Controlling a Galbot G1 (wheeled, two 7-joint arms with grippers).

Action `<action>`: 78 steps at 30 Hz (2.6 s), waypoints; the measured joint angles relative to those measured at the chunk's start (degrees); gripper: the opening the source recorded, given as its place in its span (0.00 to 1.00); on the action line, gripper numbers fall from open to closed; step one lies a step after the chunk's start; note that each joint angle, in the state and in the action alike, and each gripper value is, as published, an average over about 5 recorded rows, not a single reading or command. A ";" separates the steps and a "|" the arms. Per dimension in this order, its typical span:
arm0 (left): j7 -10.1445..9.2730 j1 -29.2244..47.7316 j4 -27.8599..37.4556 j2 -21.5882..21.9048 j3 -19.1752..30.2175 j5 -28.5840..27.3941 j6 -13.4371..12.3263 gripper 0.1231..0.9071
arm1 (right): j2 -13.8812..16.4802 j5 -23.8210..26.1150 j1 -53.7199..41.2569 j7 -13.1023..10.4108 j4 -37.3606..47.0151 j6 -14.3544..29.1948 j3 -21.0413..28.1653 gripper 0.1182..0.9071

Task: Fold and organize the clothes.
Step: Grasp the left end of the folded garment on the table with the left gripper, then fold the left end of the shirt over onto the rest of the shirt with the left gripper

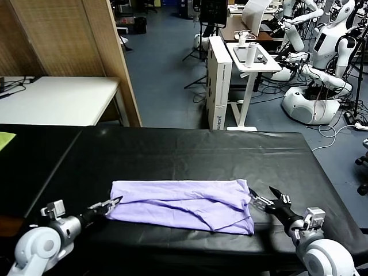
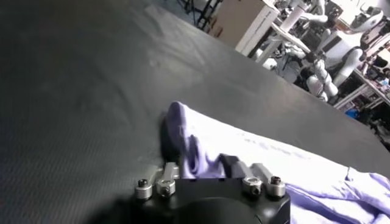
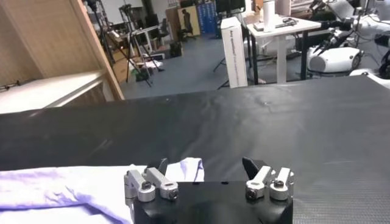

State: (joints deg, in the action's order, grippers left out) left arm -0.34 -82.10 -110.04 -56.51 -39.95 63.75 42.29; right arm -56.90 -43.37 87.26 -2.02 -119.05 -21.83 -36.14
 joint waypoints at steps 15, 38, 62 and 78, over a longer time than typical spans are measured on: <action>0.71 -4.48 -5.91 5.90 -7.63 -22.99 -2.55 0.07 | -1.01 0.86 -0.66 -0.48 0.39 0.20 1.00 1.00; -6.67 -3.87 -16.64 -1.53 -3.58 -13.32 -0.08 0.07 | -4.66 4.83 4.67 -0.42 -2.07 0.68 -1.14 1.00; -9.66 6.55 -13.20 -11.79 16.84 -12.99 -0.10 0.07 | -6.21 6.06 4.74 -0.37 -0.53 0.96 -1.46 1.00; -9.73 7.28 -11.85 -14.09 19.37 -14.63 -0.10 0.07 | -7.07 7.00 4.04 -0.41 -0.09 0.76 -0.37 1.00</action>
State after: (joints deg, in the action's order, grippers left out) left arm -10.07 -74.81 -121.89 -70.60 -20.58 49.13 42.19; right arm -63.97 -36.37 91.31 -2.44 -119.13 -21.07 -36.51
